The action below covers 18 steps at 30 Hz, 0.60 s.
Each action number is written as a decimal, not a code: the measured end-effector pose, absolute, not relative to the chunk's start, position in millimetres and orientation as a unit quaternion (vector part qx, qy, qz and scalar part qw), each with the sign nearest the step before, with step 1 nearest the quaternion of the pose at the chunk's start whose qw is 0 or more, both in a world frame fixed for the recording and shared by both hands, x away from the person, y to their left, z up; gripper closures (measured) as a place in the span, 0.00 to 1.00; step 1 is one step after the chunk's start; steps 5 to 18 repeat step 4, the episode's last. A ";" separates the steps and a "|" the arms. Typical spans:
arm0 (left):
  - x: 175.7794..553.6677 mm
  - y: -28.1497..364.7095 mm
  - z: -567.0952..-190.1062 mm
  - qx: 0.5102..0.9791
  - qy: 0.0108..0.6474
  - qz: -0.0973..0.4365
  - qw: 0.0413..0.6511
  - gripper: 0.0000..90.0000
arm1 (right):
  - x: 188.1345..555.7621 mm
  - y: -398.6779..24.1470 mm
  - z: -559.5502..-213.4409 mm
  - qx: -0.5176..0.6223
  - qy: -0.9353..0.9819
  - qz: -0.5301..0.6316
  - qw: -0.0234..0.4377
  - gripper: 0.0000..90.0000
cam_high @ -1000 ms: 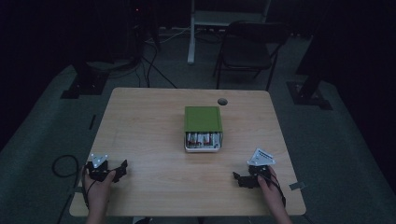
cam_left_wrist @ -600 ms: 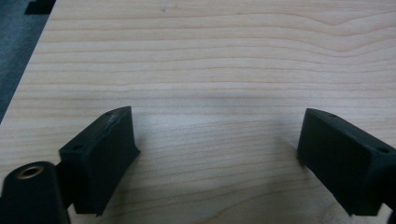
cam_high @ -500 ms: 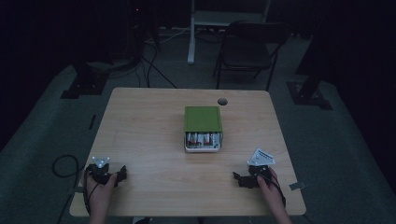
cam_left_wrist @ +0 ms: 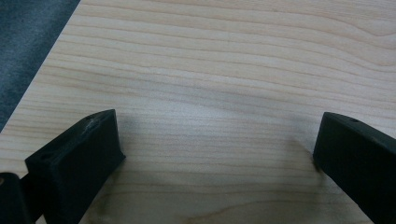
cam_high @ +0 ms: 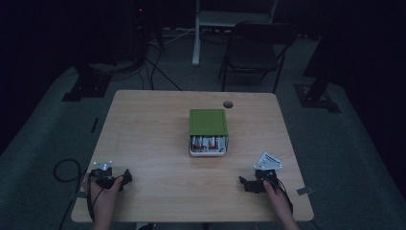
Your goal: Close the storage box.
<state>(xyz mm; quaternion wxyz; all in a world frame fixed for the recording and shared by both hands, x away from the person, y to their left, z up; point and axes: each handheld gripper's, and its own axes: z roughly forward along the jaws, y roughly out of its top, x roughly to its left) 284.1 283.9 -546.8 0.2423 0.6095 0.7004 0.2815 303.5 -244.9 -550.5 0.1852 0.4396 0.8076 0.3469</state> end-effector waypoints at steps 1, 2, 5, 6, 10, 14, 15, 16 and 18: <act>284.1 283.9 -546.8 0.610 0.700 0.281 0.242 0.02 | 303.5 -244.9 -550.5 0.440 0.808 0.347 0.185 0.12; 284.2 283.9 -546.8 0.609 0.700 0.281 0.242 0.02 | 303.5 -244.9 -550.5 0.440 0.808 0.347 0.185 0.12; 284.2 283.9 -546.7 0.610 0.701 0.281 0.242 0.02 | 303.5 -244.9 -550.4 0.440 0.808 0.347 0.185 0.12; 284.2 283.9 -546.7 0.610 0.701 0.281 0.242 0.02 | 303.5 -244.9 -550.4 0.440 0.808 0.347 0.185 0.12; 284.2 283.9 -546.7 0.610 0.701 0.281 0.242 0.02 | 303.5 -244.9 -550.4 0.440 0.808 0.347 0.185 0.12; 284.2 283.9 -546.7 0.610 0.701 0.281 0.242 0.02 | 303.5 -244.9 -550.4 0.440 0.808 0.347 0.185 0.12; 284.2 283.9 -546.7 0.610 0.701 0.281 0.242 0.02 | 303.5 -244.9 -550.4 0.440 0.808 0.347 0.185 0.12; 284.2 283.9 -546.7 0.610 0.701 0.281 0.242 0.02 | 303.5 -244.9 -550.4 0.440 0.808 0.347 0.185 0.12; 284.2 283.9 -546.7 0.610 0.701 0.281 0.242 0.02 | 303.5 -244.9 -550.4 0.440 0.808 0.347 0.185 0.12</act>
